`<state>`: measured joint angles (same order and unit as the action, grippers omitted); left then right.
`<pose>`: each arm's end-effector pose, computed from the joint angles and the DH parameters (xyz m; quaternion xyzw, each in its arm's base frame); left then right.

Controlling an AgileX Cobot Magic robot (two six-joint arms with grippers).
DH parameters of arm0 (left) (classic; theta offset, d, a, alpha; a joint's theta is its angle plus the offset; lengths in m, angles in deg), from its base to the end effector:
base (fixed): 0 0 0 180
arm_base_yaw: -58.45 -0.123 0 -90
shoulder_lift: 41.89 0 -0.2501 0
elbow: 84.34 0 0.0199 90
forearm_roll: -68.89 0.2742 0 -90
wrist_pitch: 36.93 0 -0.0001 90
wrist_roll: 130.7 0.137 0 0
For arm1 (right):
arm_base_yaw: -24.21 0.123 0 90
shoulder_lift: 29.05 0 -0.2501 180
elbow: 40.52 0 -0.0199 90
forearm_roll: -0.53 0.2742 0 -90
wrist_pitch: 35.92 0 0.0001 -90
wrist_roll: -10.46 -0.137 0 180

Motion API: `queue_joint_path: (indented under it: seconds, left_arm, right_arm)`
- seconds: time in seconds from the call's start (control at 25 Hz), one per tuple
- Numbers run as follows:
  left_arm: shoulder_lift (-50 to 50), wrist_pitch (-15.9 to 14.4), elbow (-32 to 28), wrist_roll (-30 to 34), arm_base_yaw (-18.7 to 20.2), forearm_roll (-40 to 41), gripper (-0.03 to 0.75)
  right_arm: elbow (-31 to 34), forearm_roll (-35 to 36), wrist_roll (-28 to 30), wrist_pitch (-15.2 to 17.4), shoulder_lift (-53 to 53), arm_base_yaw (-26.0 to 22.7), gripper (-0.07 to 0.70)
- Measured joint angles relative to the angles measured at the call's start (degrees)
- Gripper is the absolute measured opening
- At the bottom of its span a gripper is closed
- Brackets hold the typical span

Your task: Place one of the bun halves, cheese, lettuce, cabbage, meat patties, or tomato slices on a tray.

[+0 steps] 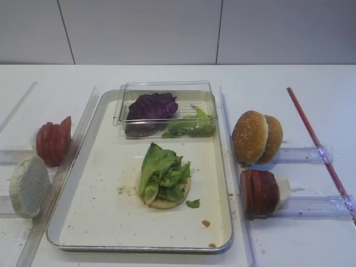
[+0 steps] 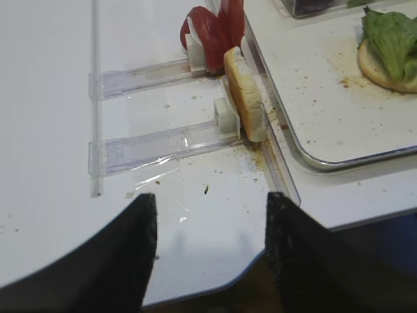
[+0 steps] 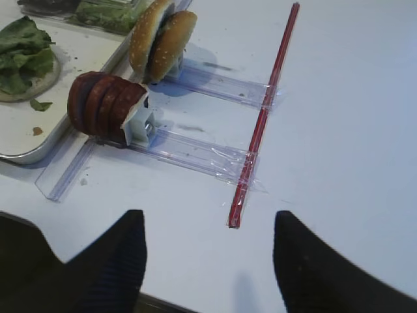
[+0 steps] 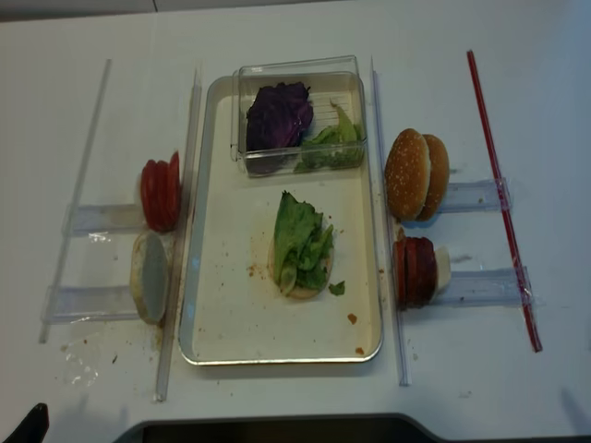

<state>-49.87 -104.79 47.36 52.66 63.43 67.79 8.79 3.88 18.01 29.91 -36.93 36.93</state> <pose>0.0821 -0.0096 0.2495 0.0652 0.8811 -0.0162 0.4682 0.0829 0.0262 0.2480 -0.1568 0.8644 0.0506 0.4750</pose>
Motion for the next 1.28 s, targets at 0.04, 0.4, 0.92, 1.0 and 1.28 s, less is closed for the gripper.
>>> queue_joint_path:
  seconds: [0.04,0.4,0.92,1.0,1.28]
  left_arm:
    - [0.0,0.0,0.0,0.0,0.0,0.0,0.358]
    - [0.0,0.0,0.0,0.0,0.0,0.0,0.358]
    - [0.0,0.0,0.0,0.0,0.0,0.0,0.358]
    - [0.0,0.0,0.0,0.0,0.0,0.0,0.358]
    - [0.0,0.0,0.0,0.0,0.0,0.0,0.358]
  right_arm:
    - [0.0,0.0,0.0,0.0,0.0,0.0,0.456]
    - [0.0,0.0,0.0,0.0,0.0,-4.87,0.456]
    - [0.0,0.0,0.0,0.0,0.0,-6.2,0.456]
    - [0.0,0.0,0.0,0.0,0.0,-6.2,0.456]
    - [0.0,0.0,0.0,0.0,0.0,-6.2,0.455]
